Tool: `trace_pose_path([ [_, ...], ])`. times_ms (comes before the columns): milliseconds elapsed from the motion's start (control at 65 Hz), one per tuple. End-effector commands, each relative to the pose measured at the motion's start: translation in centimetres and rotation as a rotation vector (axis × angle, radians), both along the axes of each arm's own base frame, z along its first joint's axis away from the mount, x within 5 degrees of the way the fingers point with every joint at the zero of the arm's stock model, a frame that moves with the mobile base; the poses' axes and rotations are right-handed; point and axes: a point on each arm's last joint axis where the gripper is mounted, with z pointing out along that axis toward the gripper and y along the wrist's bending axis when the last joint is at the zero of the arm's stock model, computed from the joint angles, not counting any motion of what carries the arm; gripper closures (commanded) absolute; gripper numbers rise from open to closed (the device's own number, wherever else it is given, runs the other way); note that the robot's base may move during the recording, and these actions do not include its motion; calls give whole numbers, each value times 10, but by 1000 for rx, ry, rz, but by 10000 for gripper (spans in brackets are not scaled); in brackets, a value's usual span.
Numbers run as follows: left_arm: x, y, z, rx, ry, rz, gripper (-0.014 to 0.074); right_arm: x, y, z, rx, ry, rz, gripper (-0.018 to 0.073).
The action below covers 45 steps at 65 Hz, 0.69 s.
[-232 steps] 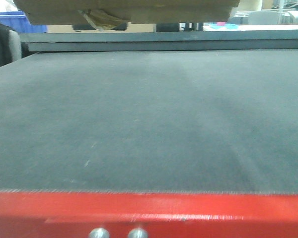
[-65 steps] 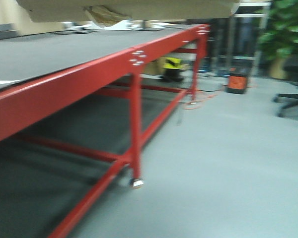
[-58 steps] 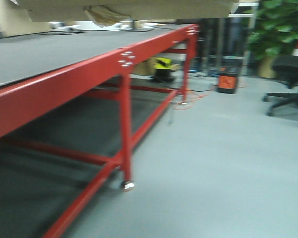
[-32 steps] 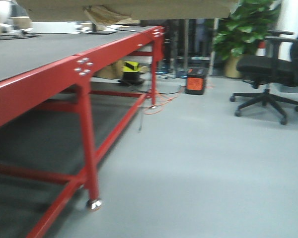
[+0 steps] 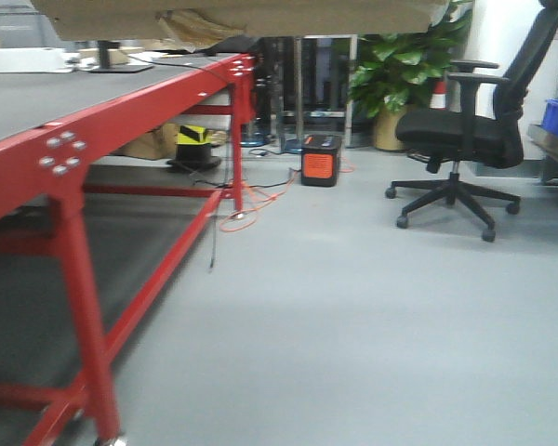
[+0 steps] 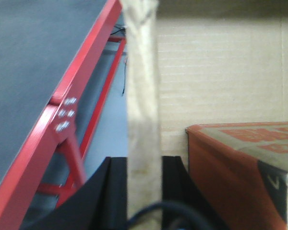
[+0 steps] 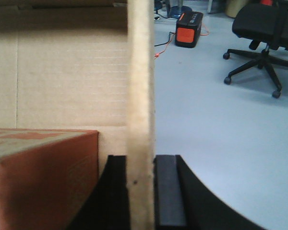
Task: Stack two boxes on right shelf middle
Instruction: 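Turn the base away from the red table carrying the boxes, then drive the base to the steel shelf rack with blue bins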
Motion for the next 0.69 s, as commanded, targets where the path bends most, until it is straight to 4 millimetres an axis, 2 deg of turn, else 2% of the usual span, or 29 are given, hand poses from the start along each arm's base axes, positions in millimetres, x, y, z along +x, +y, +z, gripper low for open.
trace_pose_path([
  [0, -5, 4, 11, 16, -56, 6, 708, -6, -5, 18, 2, -102, 4, 713],
  [677, -5, 4, 11, 16, -56, 6, 708, -6, -5, 18, 3, -104, 5, 713],
])
